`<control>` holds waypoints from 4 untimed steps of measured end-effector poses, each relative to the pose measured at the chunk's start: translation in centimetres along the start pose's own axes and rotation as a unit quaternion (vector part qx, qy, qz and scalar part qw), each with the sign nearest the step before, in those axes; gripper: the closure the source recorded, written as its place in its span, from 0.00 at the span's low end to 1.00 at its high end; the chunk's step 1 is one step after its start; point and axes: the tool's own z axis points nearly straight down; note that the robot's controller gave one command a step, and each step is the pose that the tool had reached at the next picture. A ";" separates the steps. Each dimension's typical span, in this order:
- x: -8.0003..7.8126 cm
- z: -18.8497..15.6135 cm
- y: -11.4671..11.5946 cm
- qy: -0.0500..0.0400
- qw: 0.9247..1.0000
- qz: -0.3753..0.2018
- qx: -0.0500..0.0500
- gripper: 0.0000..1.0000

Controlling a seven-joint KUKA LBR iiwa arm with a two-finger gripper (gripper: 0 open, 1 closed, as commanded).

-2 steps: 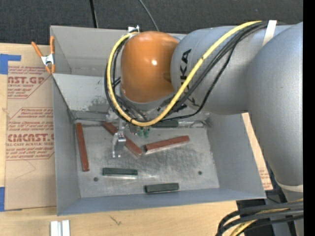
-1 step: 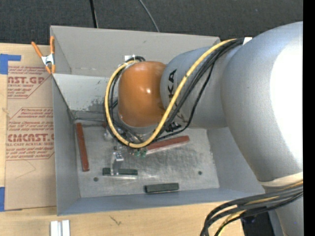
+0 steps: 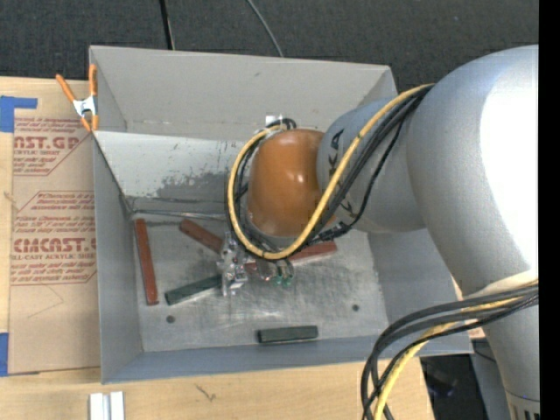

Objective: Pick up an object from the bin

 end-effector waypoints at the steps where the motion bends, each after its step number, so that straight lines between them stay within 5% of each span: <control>1: 0.0 0.0 0.0 0.000 1.000 0.000 0.000 1.00; 2: 0.2 -14.1 1.4 0.012 1.000 0.023 0.003 1.00; 3: 0.2 -14.0 1.4 0.013 1.000 0.023 0.004 0.00; 4: 0.2 -14.0 1.4 0.013 1.000 0.023 0.004 1.00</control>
Offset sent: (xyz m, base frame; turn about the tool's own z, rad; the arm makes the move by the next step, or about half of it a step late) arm -0.0078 0.0108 0.1403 0.0468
